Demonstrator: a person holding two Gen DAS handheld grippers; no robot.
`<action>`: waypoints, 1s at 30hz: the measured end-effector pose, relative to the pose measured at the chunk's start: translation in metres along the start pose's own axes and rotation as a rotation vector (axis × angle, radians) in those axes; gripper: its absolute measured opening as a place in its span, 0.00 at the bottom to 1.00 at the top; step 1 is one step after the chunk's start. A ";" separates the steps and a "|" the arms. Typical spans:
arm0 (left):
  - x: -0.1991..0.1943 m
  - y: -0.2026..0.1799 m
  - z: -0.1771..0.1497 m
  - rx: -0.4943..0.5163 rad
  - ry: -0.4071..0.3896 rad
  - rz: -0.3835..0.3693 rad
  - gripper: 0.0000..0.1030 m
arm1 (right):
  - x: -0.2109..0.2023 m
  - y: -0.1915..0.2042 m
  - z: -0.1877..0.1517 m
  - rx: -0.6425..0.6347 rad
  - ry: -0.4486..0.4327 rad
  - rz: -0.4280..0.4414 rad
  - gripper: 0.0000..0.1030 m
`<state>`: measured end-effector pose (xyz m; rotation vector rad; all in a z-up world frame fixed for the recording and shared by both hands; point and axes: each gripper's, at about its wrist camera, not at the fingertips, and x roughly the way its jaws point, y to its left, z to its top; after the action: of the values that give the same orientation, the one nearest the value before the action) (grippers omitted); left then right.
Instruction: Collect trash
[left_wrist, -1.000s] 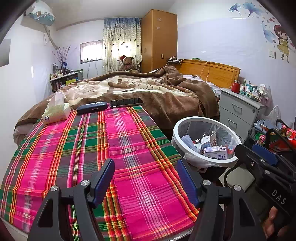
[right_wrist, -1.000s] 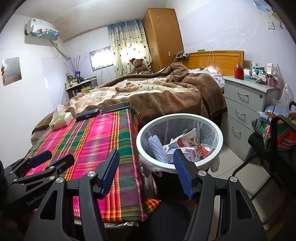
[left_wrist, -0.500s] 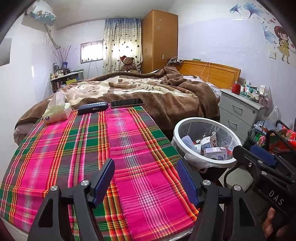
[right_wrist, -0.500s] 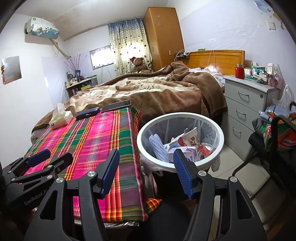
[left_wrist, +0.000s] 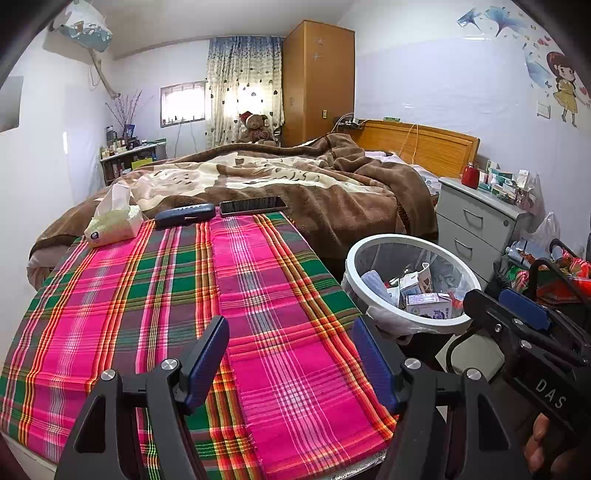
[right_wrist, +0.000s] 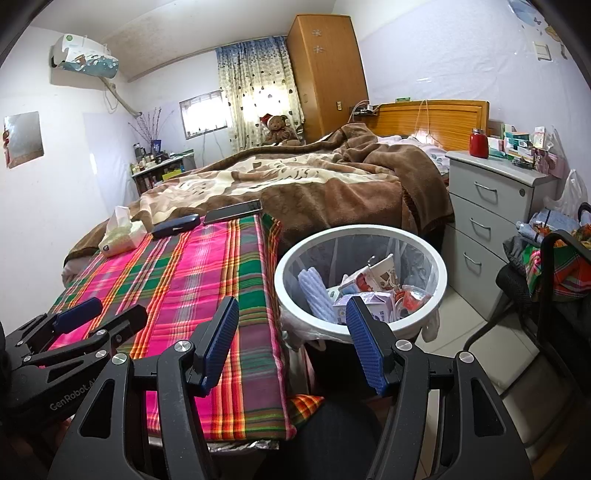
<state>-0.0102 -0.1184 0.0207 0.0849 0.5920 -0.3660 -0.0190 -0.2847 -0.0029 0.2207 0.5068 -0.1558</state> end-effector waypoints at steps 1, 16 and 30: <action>0.000 0.000 0.000 0.000 0.000 0.000 0.67 | -0.001 0.000 0.000 0.001 -0.001 0.000 0.60; -0.001 0.002 0.000 0.001 -0.001 -0.001 0.67 | -0.001 0.000 0.000 0.001 0.000 0.000 0.60; -0.001 0.002 0.000 0.000 -0.001 -0.002 0.67 | -0.002 0.002 0.001 0.002 0.001 0.000 0.60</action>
<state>-0.0104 -0.1159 0.0212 0.0845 0.5908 -0.3680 -0.0200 -0.2826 -0.0011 0.2223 0.5082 -0.1560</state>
